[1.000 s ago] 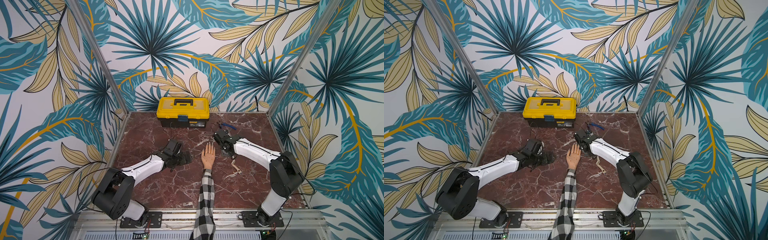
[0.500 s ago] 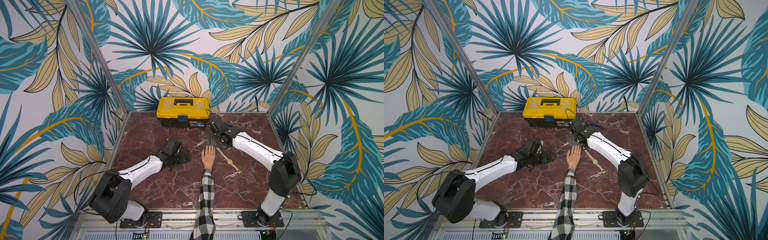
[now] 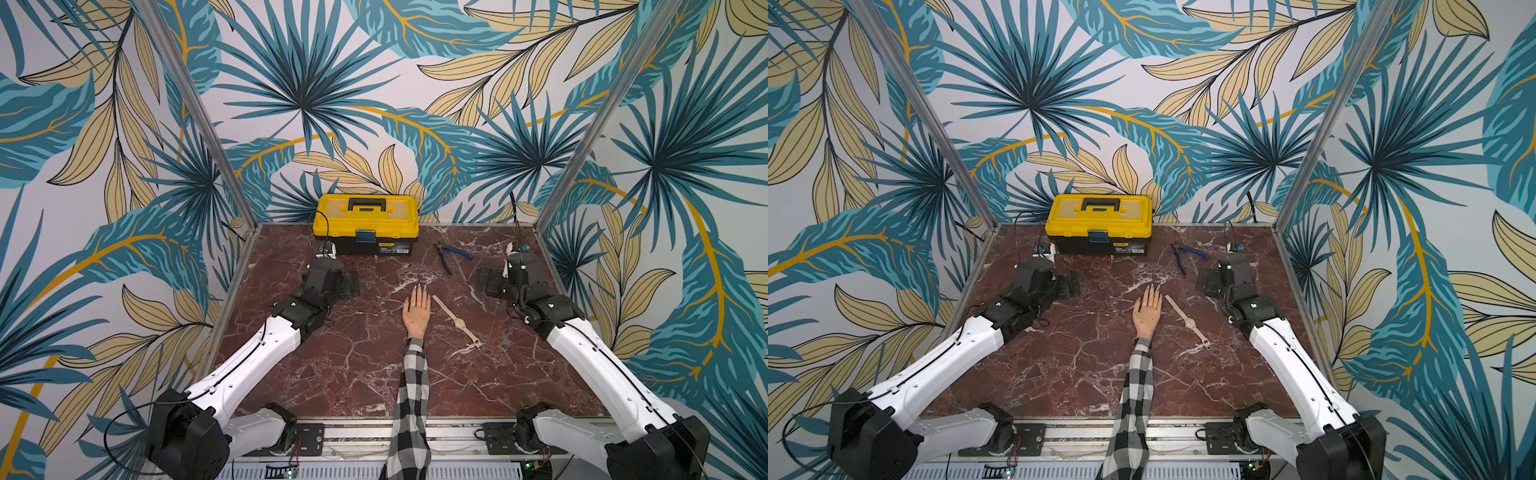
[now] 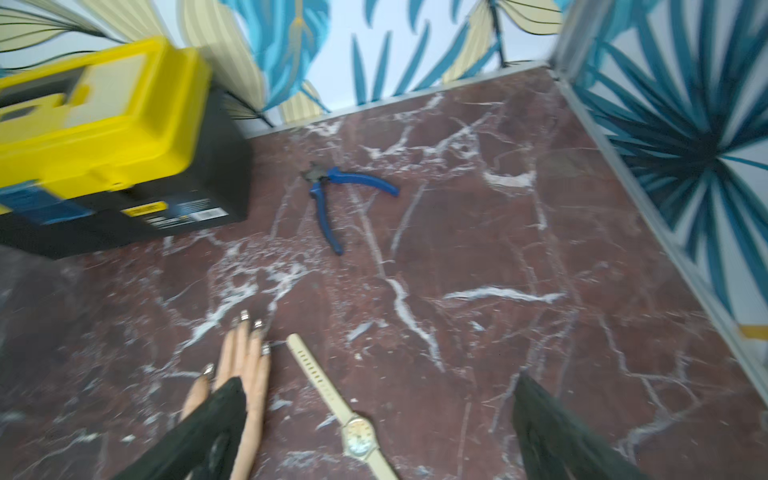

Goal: Take off the watch
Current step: Reset both arms

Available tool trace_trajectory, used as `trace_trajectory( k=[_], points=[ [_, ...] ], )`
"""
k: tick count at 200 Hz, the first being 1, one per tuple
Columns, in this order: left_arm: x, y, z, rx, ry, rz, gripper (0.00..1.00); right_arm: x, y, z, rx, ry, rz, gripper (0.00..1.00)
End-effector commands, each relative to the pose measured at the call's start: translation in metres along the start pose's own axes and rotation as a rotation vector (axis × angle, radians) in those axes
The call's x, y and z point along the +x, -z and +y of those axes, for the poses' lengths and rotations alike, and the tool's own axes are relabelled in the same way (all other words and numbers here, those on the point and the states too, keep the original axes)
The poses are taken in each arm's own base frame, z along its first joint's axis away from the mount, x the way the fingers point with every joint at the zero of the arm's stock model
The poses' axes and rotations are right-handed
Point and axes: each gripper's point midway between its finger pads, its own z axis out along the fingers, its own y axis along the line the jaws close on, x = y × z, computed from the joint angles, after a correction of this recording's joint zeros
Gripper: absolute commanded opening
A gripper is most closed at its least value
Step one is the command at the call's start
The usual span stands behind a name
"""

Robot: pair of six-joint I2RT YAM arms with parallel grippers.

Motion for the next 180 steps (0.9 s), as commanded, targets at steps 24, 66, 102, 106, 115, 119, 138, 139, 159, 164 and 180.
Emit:
trace_trajectory(
  k=[24, 66, 102, 106, 115, 119, 138, 139, 159, 164, 180],
  points=[
    [-0.014, -0.007, 0.062, -0.199, -0.089, -0.105, 0.99, -0.006, -0.041, -0.061, 0.192, 0.05, -0.096, 1.0],
    [0.016, -0.018, 0.113, -0.239, 0.065, -0.203, 0.99, 0.03, -0.08, -0.07, 0.198, 0.016, -0.146, 1.0],
    [0.049, -0.032, 0.132, -0.293, 0.025, -0.228, 0.99, 0.05, -0.098, -0.064, 0.137, 0.03, -0.208, 1.0],
    [0.049, -0.032, 0.133, -0.298, 0.026, -0.247, 0.99, 0.05, -0.099, -0.062, 0.125, 0.04, -0.202, 0.99],
    [0.056, -0.036, 0.138, -0.31, 0.023, -0.264, 0.99, 0.051, -0.1, -0.056, 0.095, 0.053, -0.178, 0.99],
    [0.059, -0.038, 0.14, -0.308, 0.019, -0.269, 0.99, 0.051, -0.1, -0.052, 0.072, 0.068, -0.184, 0.99],
    [0.055, -0.054, 0.144, -0.289, -0.002, -0.286, 0.99, 0.05, -0.094, -0.043, 0.013, 0.104, -0.224, 1.0],
    [0.054, -0.055, 0.143, -0.285, -0.007, -0.285, 0.99, 0.051, -0.093, -0.042, 0.01, 0.106, -0.227, 1.0],
    [0.064, -0.081, 0.144, -0.214, -0.022, -0.247, 0.99, 0.049, -0.085, -0.041, -0.009, 0.118, -0.281, 0.99],
    [0.067, -0.085, 0.143, -0.2, -0.017, -0.247, 0.99, 0.049, -0.084, -0.041, -0.01, 0.125, -0.294, 1.0],
    [0.069, -0.088, 0.141, -0.176, -0.028, -0.26, 0.99, 0.056, -0.08, -0.046, -0.011, 0.112, -0.391, 1.0]
  ],
)
